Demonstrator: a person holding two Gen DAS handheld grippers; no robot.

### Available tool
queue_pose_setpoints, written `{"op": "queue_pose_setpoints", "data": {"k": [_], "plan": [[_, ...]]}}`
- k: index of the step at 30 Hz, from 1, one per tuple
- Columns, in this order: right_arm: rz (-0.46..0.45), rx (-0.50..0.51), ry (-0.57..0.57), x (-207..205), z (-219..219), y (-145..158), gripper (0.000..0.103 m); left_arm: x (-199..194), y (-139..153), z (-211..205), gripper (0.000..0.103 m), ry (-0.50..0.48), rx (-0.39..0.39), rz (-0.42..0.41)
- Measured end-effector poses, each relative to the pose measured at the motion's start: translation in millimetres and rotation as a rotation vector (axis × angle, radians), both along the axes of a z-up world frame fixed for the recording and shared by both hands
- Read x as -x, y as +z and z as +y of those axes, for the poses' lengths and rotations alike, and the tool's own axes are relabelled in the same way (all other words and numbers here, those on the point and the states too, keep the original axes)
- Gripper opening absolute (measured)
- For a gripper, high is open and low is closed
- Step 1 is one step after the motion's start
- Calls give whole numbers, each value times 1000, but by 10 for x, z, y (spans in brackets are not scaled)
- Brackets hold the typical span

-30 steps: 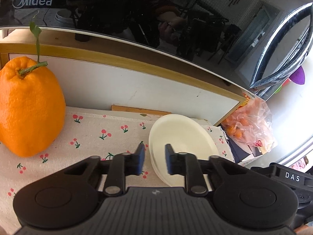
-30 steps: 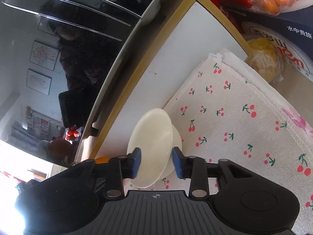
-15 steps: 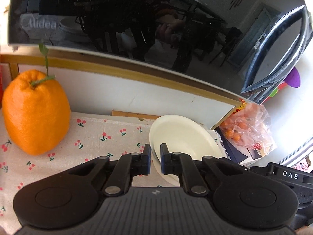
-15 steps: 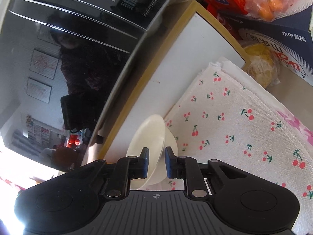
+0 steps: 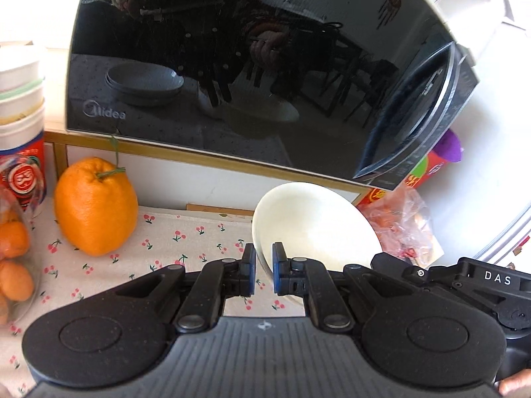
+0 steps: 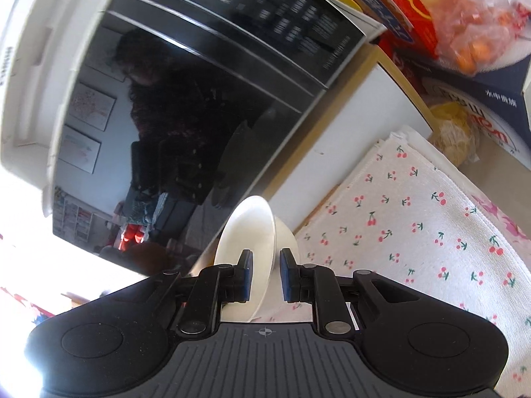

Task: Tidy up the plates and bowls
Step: 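Lift the cream bowl with both grippers and carry it to the nested bowls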

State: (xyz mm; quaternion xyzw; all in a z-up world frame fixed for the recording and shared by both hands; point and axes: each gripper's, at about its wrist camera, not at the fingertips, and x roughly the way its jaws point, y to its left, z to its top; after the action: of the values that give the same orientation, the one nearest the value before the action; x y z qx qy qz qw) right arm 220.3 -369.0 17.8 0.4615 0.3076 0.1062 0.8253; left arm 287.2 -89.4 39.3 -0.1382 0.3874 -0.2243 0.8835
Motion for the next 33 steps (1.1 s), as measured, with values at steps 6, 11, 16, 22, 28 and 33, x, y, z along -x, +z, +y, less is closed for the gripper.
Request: {"op": "queue_pose_setpoints", "data": {"k": [6,11,16,22,28,33], "plan": [[-3,20,-5,279,56,154,18,276,109,56,9,-9,7,-7],[16,41,1,545,129,199,18,542,100,148,9,-16,11,18],[38,48,7,807,214,168,18,848,86,282,9,-20,31,46],[78,71,30,1093,337,70,18,1196,17,442,9,-13,49,72],[126,109,43,1280,404,5,18,1439,-99,506,10,-7,72,102],[156,152,57,1442,405,-4,21,1576,-164,509,10,-21,91,124]]}}
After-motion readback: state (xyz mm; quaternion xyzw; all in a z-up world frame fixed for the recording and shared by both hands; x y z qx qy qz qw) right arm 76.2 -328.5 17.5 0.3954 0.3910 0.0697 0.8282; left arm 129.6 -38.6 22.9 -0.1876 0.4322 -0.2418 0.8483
